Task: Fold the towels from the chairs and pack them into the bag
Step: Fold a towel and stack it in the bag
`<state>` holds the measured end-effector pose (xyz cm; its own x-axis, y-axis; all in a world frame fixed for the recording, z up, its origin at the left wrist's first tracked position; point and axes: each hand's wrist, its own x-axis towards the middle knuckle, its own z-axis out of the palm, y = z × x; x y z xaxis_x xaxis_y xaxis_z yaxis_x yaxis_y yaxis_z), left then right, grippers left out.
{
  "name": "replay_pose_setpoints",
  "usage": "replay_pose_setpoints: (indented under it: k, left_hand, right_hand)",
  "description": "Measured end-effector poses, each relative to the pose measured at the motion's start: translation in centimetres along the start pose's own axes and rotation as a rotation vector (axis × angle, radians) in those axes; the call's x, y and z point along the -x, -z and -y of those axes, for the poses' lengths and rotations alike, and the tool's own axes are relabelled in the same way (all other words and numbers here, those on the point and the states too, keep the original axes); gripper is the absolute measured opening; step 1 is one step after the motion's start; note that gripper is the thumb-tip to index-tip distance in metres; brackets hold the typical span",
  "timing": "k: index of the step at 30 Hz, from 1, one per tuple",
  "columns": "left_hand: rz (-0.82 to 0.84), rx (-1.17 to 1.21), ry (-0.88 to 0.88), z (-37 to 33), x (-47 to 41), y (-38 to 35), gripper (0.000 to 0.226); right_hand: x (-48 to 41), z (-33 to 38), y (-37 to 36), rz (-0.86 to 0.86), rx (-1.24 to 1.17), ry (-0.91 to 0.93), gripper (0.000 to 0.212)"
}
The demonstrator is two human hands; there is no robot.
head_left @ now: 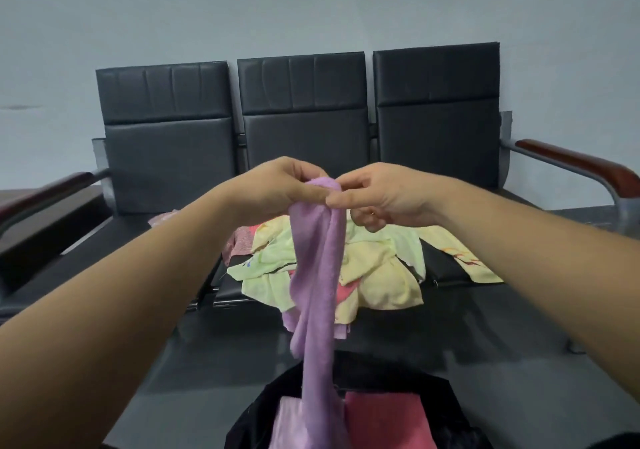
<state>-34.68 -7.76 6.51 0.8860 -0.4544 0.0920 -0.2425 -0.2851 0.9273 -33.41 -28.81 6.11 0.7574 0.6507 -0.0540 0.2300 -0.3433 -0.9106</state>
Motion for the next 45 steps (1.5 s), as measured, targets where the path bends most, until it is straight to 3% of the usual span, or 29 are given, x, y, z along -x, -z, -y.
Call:
replay_pose_setpoints:
  k: [3,6,9,13,17,22,27,34,37,39,40,42,43,45]
  left_hand:
    - [-0.084,0.163,-0.018,1.4,-0.2,0.2,0.025]
    - [-0.083,0.210,0.005,2.5,0.3,0.2,0.011]
    - [-0.048,0.136,0.020,3.0,0.5,-0.4,0.023]
    - [-0.010,-0.012,-0.004,2.4,0.1,-0.7,0.016]
    - [0.039,-0.087,0.079,2.8,-0.2,-0.7,0.011]
    - [0.004,-0.664,0.328,5.7,0.0,1.1,0.048]
    - [-0.235,-0.961,0.258,6.0,0.3,2.7,0.057]
    - [-0.111,-1.177,0.429,6.5,1.6,3.8,0.037]
    - [-0.099,-1.143,0.432,6.6,2.1,4.0,0.034]
    - [-0.211,-0.977,0.368,6.4,2.0,3.4,0.015]
    - [-0.309,-0.781,0.329,6.3,1.9,3.0,0.004]
    - [-0.425,-0.264,0.247,5.6,1.5,2.2,0.010]
    - [-0.395,-0.025,0.213,4.9,1.4,1.8,0.013]
    - [-0.280,0.225,0.161,3.9,1.0,1.1,0.022]
  right_hand:
    - [-0.7,-0.4,0.4,-0.153,0.095,0.050,0.023]
    - [-0.9,-1.2,1.2,-0.317,-0.054,0.154,0.015]
    - [-1.2,-2.0,1.3,-0.271,-0.189,0.136,0.018]
    - [-1.4,-2.2,0.4,-0.180,-0.176,-0.015,0.036]
    - [-1.7,-1.8,1.1,-0.369,-0.055,0.069,0.017]
    - [-1.1,-2.3,3.6,-0.690,0.228,0.089,0.015]
    - [-1.0,-4.5,4.1,-0.749,0.398,0.036,0.012]
    - [-1.0,-6.0,6.1,-0.984,0.194,-0.040,0.007]
    - [-0.5,-6.5,6.3,-0.966,0.150,-0.075,0.007]
    - [-0.5,-6.4,6.0,-0.984,0.162,-0.060,0.016]
    - [-0.5,-6.3,5.9,-1.005,0.176,-0.047,0.022]
    - [-0.6,-5.8,5.4,-1.004,0.168,-0.026,0.029]
    - [-0.6,-5.4,4.9,-0.968,0.139,-0.020,0.035]
    - [-0.6,-4.3,3.5,-0.834,0.064,-0.016,0.040]
